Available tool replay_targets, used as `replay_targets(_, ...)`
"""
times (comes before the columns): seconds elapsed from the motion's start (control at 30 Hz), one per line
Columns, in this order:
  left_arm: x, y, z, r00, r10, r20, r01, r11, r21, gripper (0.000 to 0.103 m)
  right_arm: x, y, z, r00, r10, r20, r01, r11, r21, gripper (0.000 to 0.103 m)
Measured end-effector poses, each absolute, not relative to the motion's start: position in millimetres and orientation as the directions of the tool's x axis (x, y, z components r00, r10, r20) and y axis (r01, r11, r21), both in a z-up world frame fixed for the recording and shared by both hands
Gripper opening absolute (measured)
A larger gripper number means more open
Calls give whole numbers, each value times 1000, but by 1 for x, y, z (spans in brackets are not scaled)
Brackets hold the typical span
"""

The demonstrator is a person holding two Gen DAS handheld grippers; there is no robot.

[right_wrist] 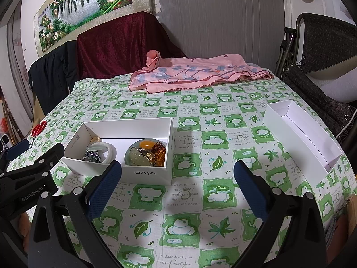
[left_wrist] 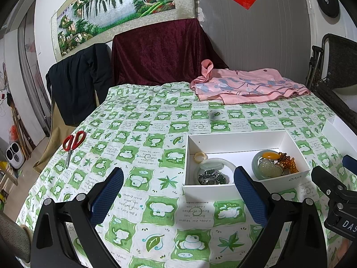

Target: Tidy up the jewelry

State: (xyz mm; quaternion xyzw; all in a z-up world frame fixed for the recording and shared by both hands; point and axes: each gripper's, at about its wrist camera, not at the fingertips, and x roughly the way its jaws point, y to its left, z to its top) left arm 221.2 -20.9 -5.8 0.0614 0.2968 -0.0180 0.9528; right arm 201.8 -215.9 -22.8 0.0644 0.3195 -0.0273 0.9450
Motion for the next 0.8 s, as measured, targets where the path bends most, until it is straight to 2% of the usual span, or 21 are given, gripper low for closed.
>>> replay_targets(0.8, 222, -20, -10, 817, 0, -577, 78, 991, 109, 97, 202, -216, -22, 795, -11, -607, 93, 990, 105, 96)
